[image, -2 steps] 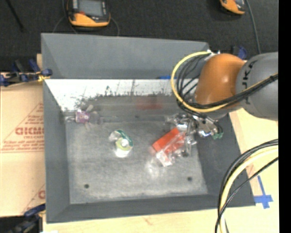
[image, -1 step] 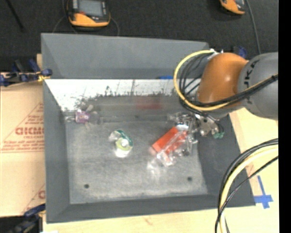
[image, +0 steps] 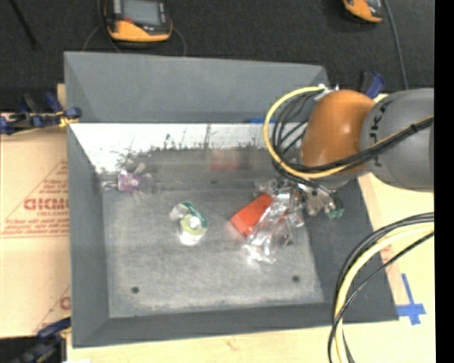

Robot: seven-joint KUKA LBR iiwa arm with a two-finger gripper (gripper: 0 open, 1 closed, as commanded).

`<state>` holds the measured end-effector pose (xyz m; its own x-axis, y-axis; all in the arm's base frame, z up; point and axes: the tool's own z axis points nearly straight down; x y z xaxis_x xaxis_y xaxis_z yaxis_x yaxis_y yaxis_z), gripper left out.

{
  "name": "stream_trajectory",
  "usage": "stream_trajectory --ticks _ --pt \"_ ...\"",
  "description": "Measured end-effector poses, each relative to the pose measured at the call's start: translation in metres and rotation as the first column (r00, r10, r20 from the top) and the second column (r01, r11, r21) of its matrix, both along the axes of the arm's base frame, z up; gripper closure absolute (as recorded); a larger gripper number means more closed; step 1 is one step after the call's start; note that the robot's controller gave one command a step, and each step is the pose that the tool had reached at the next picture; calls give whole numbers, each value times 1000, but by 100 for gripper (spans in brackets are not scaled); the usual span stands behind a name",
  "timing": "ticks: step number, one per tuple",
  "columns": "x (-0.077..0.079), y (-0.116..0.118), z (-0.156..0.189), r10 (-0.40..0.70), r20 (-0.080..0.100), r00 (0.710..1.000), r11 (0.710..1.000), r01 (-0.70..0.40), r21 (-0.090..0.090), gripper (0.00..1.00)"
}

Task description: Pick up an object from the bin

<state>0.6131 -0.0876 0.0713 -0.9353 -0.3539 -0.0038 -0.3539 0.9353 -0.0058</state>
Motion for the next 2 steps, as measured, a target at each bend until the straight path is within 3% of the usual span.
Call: stream_trajectory --ticks 1,2 --pt "0 16 1 95 1 996 996 -95 -1 0" --pt "3 15 5 95 8 995 996 -95 -4 100"
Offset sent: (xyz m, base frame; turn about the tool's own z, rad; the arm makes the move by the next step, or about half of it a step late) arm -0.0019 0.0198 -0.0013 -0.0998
